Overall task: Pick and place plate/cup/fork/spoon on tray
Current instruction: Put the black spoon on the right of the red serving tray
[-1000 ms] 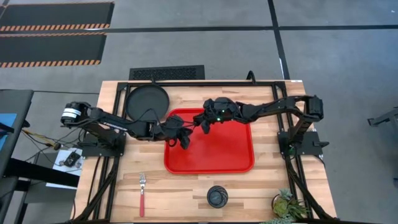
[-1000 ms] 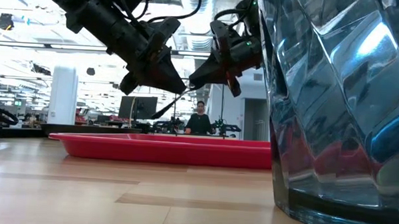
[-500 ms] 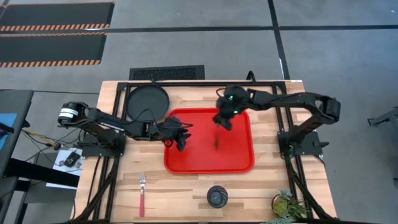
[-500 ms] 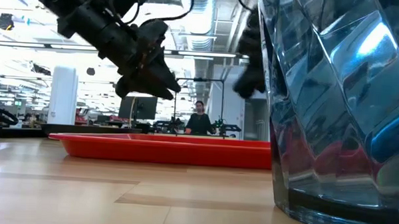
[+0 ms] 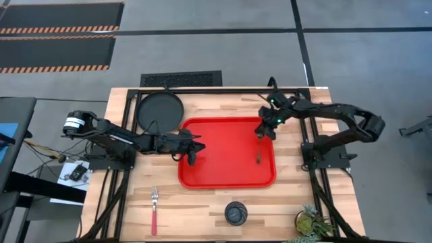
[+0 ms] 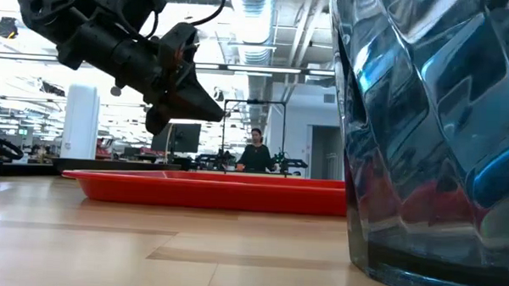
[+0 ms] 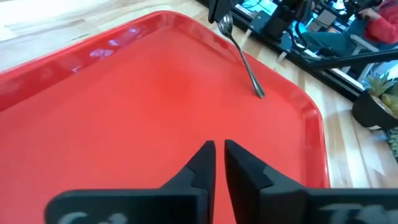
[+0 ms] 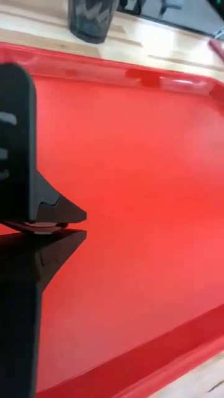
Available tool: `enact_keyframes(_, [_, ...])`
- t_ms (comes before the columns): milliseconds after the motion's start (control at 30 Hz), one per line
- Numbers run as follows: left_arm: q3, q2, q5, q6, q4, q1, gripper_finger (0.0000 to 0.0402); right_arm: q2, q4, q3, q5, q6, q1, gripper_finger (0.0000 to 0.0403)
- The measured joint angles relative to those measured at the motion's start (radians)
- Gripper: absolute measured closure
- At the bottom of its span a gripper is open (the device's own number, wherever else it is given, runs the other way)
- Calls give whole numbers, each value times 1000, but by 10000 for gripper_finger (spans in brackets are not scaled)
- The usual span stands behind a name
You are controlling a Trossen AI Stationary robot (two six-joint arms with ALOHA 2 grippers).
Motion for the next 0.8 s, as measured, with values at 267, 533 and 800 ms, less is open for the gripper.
enact_keyframes(267, [0, 0, -3, 3, -1, 0, 400, -2, -16, 7, -45, -20, -34, 389])
enact_keyframes(533, [0, 0, -18, 14, -1, 0, 400, 1, -97, 8, -54, -42, -22, 388])
enact_keyframes(800, [0, 0, -18, 41, -2, 0, 400, 1, -59, 9, 33, -81, -18, 385])
